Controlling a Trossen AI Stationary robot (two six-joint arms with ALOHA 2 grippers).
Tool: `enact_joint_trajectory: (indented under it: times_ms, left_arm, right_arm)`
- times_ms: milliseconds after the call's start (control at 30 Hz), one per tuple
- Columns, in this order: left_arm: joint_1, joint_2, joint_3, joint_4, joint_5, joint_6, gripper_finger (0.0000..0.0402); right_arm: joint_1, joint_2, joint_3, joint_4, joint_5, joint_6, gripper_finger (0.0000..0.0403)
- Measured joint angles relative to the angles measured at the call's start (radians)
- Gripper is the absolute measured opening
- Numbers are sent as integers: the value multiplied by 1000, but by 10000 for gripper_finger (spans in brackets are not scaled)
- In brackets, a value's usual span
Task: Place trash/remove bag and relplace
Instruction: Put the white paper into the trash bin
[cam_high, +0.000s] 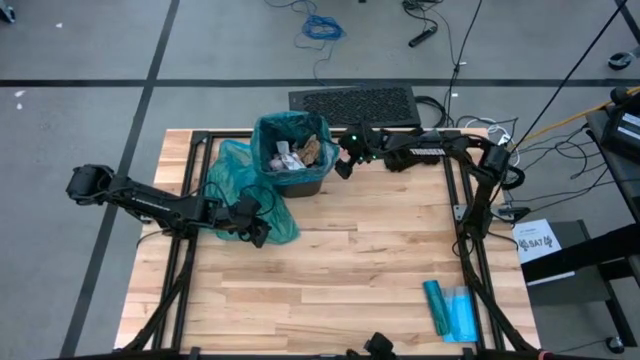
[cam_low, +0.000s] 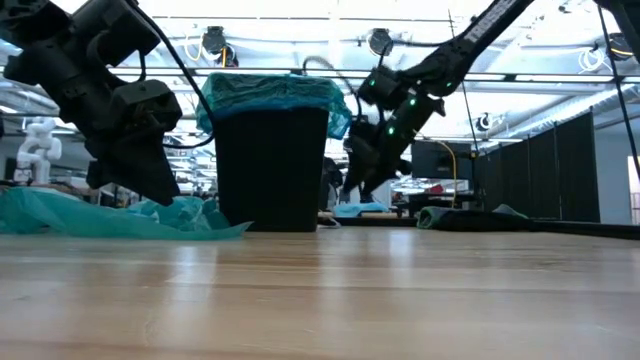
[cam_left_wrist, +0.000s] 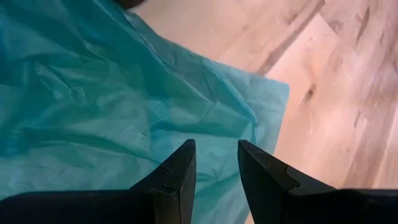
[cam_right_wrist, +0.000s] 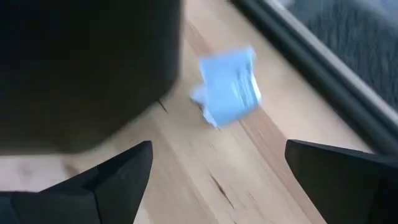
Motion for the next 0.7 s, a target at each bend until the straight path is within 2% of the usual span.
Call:
enact_joint_trajectory:
  times_ms: [267,467,567,700]
  left_arm:
    - [0,0,0,0,-36,0,116]
    - [0,0,0,1,-36,-2,116]
    - [0,0,0,1,-36,-2,116]
    - [0,0,0,0,-36,-1,116]
  right_arm:
    - [-45,185,244,-310,-93,108,346]
    - [-39,234,413,-342,-106,55,346]
    - [-39,245,466,-296,-97,-62,345]
    - [-40,314,553,-393,-97,-118,345]
